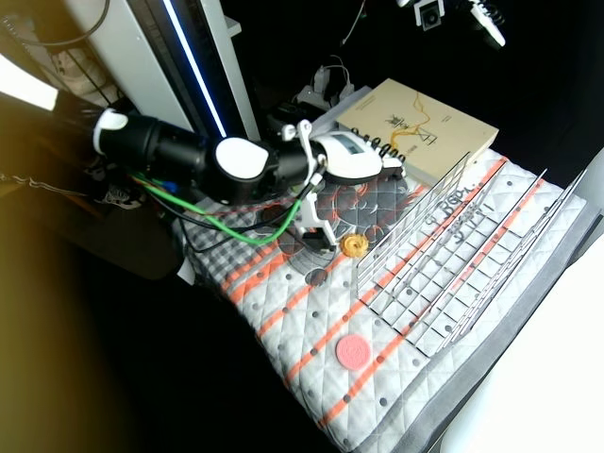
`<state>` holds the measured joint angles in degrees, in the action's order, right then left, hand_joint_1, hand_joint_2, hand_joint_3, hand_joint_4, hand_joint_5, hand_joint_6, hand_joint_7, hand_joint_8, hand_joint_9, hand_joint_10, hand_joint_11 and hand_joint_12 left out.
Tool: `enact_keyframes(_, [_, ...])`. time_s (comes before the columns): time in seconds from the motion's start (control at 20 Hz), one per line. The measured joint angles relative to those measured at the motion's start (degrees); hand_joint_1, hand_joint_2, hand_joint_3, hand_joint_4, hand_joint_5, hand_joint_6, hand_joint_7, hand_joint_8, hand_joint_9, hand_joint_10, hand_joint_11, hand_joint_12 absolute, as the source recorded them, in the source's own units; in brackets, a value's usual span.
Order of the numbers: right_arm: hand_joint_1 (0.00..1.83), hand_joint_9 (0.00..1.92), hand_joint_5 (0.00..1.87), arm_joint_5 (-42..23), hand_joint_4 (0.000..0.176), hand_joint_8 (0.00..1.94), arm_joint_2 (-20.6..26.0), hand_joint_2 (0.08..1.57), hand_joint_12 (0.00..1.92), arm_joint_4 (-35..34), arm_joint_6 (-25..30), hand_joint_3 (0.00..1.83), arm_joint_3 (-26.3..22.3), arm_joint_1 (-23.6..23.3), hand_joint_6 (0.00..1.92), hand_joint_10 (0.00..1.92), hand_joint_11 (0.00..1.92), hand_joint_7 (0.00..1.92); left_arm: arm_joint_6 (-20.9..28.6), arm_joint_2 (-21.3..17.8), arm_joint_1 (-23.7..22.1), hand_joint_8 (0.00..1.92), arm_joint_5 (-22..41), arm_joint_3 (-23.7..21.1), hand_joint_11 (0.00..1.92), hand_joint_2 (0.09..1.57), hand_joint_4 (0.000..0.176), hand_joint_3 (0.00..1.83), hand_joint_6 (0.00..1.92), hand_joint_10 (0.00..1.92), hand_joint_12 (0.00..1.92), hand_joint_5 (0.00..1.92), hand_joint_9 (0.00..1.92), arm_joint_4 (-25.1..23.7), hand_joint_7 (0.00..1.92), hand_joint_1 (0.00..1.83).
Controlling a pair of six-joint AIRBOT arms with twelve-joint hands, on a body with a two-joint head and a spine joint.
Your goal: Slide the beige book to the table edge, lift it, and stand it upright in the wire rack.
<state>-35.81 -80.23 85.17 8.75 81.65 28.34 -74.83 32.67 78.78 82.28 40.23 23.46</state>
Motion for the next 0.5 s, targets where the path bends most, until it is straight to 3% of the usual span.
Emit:
enact_keyframes(0.2, [0.00, 0.20, 0.25, 0.1, 0.000, 0.00, -1.4, 1.44, 0.76, 0.1, 0.0, 0.00, 1.4, -0.2, 0.00, 0.00, 0.13, 0.23, 1.0, 0.1, 0.0, 0.00, -0.2, 0.5, 0.00, 1.07, 0.176, 0.00, 0.00, 0.00, 0.00, 0.00, 0.00, 0.4, 0.00, 0.00])
enact_keyframes(0.5, [0.00, 0.24, 0.28, 0.2, 0.000, 0.01, -3.0, 1.44, 0.72, 0.0, 0.0, 0.00, 2.2, -0.2, 0.01, 0.01, 0.10, 0.26, 1.2, 0.4, 0.0, 0.00, -0.3, 0.5, 0.00, 1.09, 0.176, 0.01, 0.00, 0.00, 0.00, 0.00, 0.00, 0.3, 0.00, 0.00])
